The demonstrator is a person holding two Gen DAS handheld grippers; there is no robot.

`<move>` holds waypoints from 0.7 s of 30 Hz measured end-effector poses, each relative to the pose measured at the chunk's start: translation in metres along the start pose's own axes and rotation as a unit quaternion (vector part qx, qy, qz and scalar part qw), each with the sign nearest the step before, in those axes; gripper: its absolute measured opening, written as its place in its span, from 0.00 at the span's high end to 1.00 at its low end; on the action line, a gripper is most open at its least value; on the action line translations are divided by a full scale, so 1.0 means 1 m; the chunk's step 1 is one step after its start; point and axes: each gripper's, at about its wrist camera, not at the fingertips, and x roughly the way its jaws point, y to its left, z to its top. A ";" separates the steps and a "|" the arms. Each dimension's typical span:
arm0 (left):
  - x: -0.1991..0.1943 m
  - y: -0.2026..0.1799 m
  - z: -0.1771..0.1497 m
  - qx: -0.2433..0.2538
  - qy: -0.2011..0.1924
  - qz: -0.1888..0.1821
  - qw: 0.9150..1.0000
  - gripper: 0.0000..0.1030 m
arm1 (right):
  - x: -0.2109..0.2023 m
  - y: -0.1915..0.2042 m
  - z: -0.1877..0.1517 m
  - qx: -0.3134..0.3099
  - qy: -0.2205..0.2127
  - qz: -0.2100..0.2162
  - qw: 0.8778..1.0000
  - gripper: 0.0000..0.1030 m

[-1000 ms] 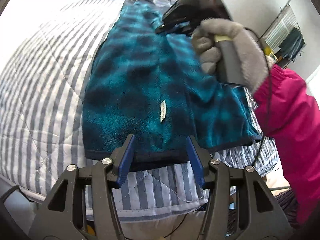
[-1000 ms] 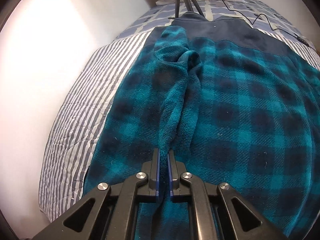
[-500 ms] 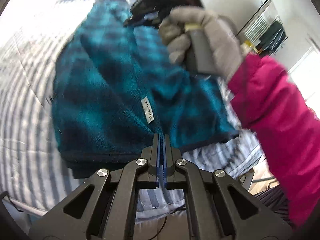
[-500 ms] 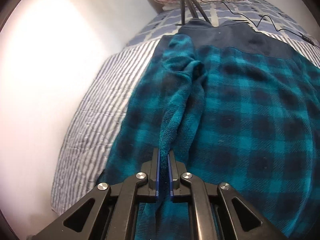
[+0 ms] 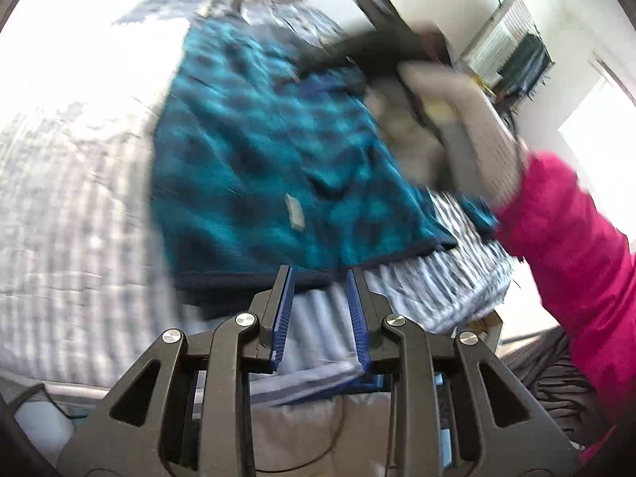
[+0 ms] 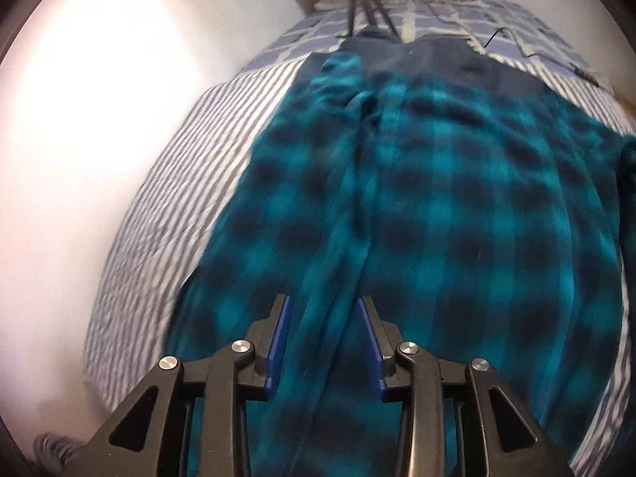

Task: Fold large clothes
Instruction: 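Open both tools and lift them away from the jacket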

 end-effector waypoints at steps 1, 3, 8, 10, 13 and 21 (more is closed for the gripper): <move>-0.007 0.013 0.004 -0.008 -0.012 0.020 1.000 0.74 | -0.002 0.011 -0.014 -0.020 0.007 0.004 1.000 0.65; -0.011 0.045 0.012 -0.038 -0.023 0.042 0.998 0.74 | -0.005 0.026 -0.036 -0.045 0.008 0.018 0.999 0.66; 0.006 0.074 0.040 -0.038 -0.045 0.068 0.996 0.78 | 0.005 0.057 -0.070 -0.120 0.009 0.002 0.993 0.72; 0.025 0.079 0.045 -0.037 -0.030 0.080 0.996 0.83 | 0.016 0.057 -0.074 -0.123 0.020 -0.011 0.992 0.75; 0.060 0.087 0.029 -0.034 0.027 0.120 0.992 0.87 | 0.025 0.045 -0.074 -0.115 0.017 -0.041 0.992 0.79; 0.059 0.086 0.009 -0.018 0.030 0.122 0.992 0.87 | 0.021 0.040 -0.088 -0.118 0.007 -0.060 0.991 0.79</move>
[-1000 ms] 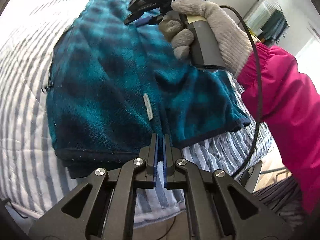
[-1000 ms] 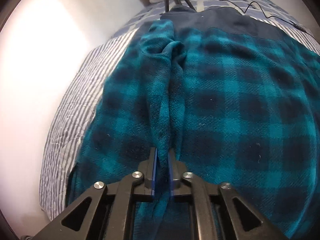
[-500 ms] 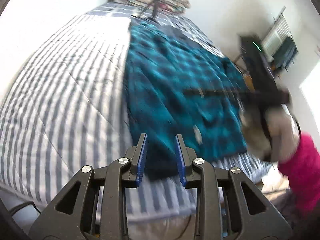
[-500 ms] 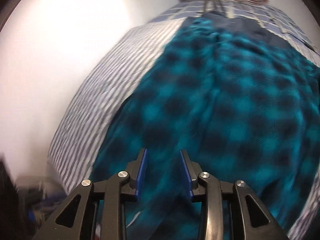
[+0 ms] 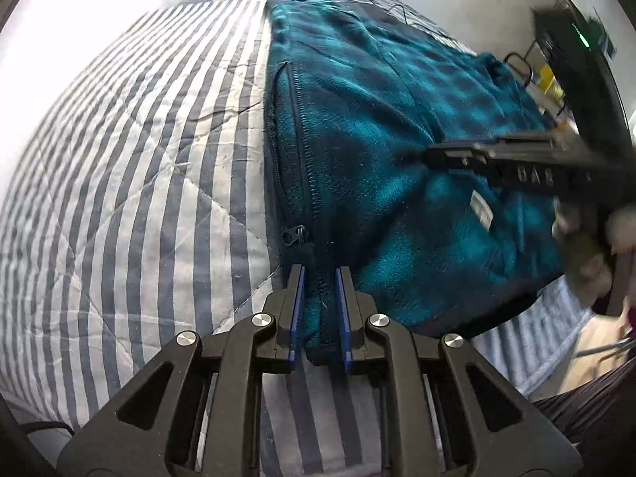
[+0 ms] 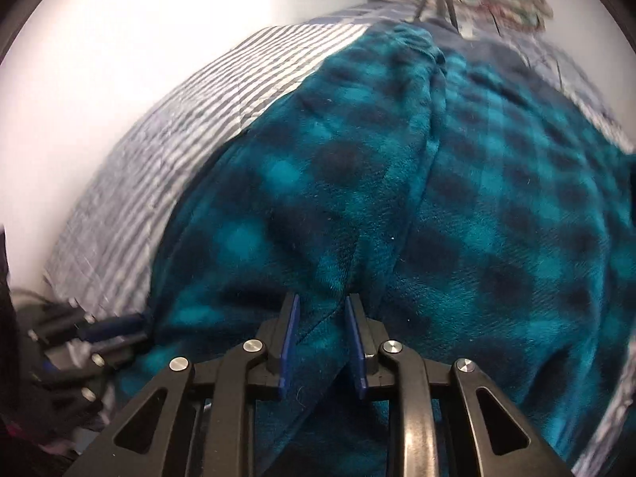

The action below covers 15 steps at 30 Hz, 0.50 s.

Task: Fold large clothes
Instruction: 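Open both tools and lift them away from the jacket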

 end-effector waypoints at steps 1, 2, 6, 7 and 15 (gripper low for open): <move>-0.007 0.003 0.001 -0.010 -0.001 -0.006 1.000 0.87 | -0.008 0.001 -0.002 0.012 -0.003 0.011 1.000 0.78; -0.008 0.004 0.006 -0.016 -0.003 -0.013 1.000 0.87 | -0.016 0.001 -0.005 0.020 -0.009 0.025 0.999 0.78; -0.031 0.000 0.009 -0.011 -0.019 -0.034 0.999 0.87 | -0.043 0.010 -0.018 0.012 -0.029 0.058 0.998 0.77; -0.033 -0.002 0.012 -0.009 -0.020 -0.037 0.999 0.87 | -0.046 0.013 -0.021 0.009 -0.032 0.072 0.997 0.77; -0.015 -0.028 0.004 0.014 0.001 -0.057 0.998 0.87 | -0.033 0.026 -0.062 -0.038 0.028 0.031 0.998 0.77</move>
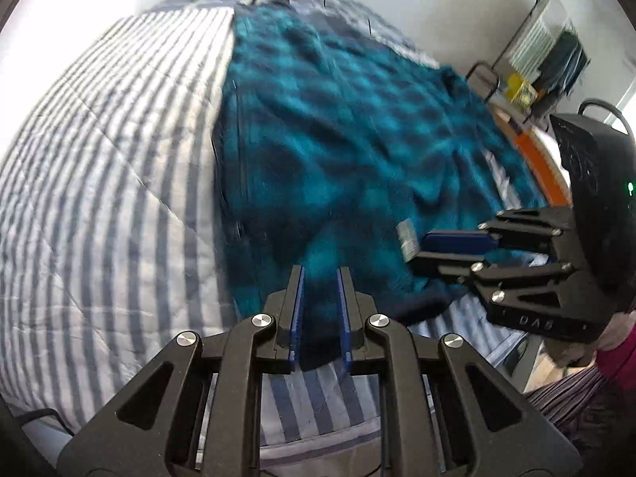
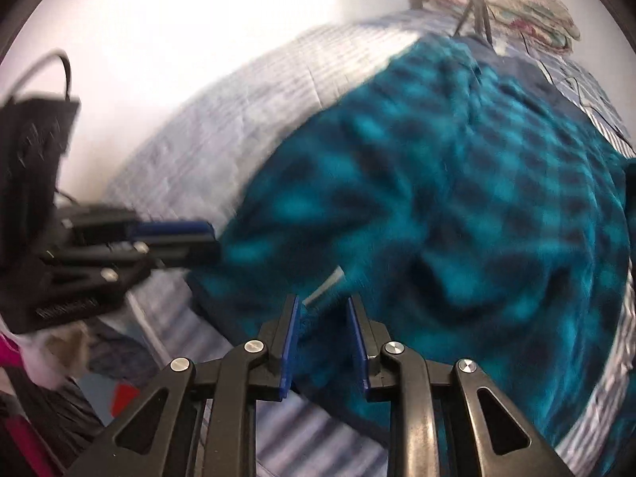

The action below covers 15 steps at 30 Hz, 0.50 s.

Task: Fold large clothes
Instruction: 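Open both tools and lift them away from the jacket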

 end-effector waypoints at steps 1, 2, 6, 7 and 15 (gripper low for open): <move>0.008 -0.004 -0.004 0.007 0.009 0.006 1.000 0.87 | 0.002 -0.004 -0.007 0.006 0.005 -0.001 1.000 0.77; 0.015 -0.007 -0.007 0.015 0.017 0.012 1.000 0.87 | 0.004 -0.010 -0.013 0.016 0.001 0.003 1.000 0.77; 0.020 -0.014 -0.009 0.027 0.012 0.034 0.999 0.87 | -0.004 -0.014 -0.019 0.047 -0.015 0.016 0.999 0.77; 0.018 -0.017 -0.006 0.027 0.013 0.035 0.999 0.87 | -0.010 -0.013 -0.020 0.046 -0.024 0.013 0.999 0.77; -0.046 -0.064 0.021 0.066 -0.066 0.002 0.996 0.82 | -0.083 -0.046 -0.045 0.090 -0.120 -0.054 0.987 0.35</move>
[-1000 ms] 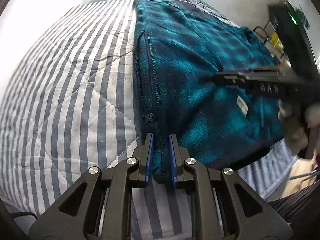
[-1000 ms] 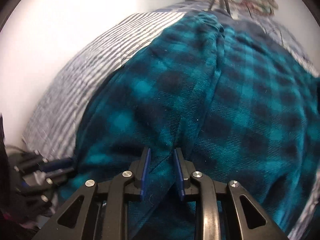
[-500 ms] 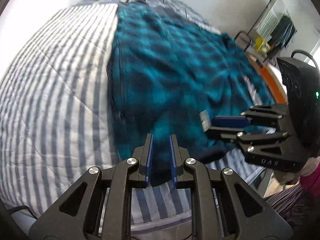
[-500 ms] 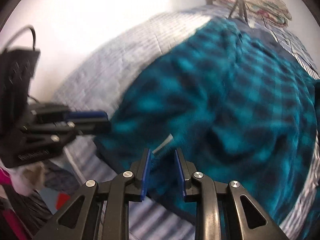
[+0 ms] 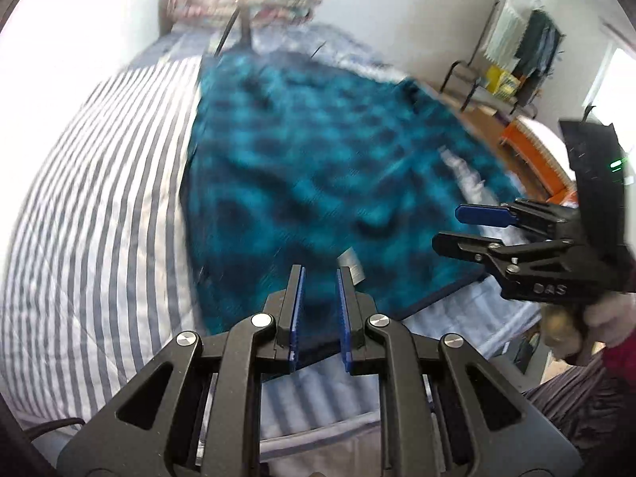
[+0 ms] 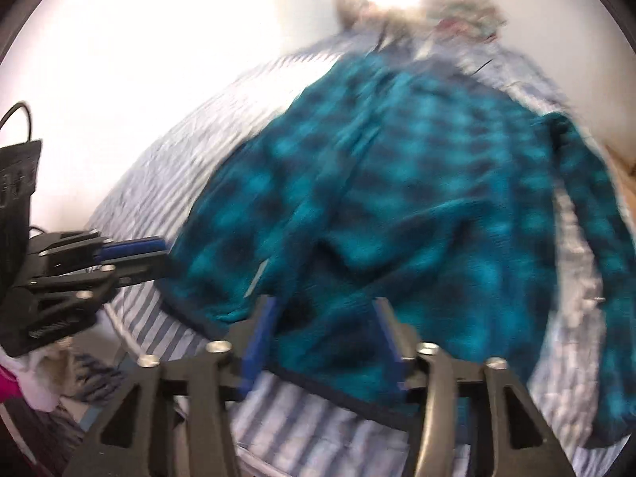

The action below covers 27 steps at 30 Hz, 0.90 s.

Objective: Fold large clothes

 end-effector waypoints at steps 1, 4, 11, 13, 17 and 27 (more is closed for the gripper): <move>-0.008 -0.004 0.005 0.003 -0.011 -0.005 1.000 0.63 | -0.013 -0.013 -0.001 0.012 -0.013 -0.011 1.000 0.32; -0.032 -0.020 0.020 0.013 -0.047 -0.014 0.999 0.36 | -0.041 -0.046 -0.007 0.042 -0.034 -0.027 0.998 0.31; -0.035 -0.049 0.047 0.037 -0.041 -0.048 0.997 0.35 | -0.084 -0.132 -0.022 0.130 -0.053 -0.075 0.987 0.18; -0.029 -0.058 0.046 0.044 -0.037 -0.051 0.997 0.35 | -0.094 -0.156 -0.030 0.158 -0.062 -0.092 0.981 0.18; -0.013 -0.072 0.045 0.056 -0.020 -0.054 0.997 0.35 | -0.097 -0.195 -0.045 0.226 -0.053 -0.072 0.970 0.23; 0.035 -0.020 0.037 0.004 0.040 0.014 0.999 0.35 | -0.016 -0.189 -0.069 0.282 0.053 0.064 0.956 0.51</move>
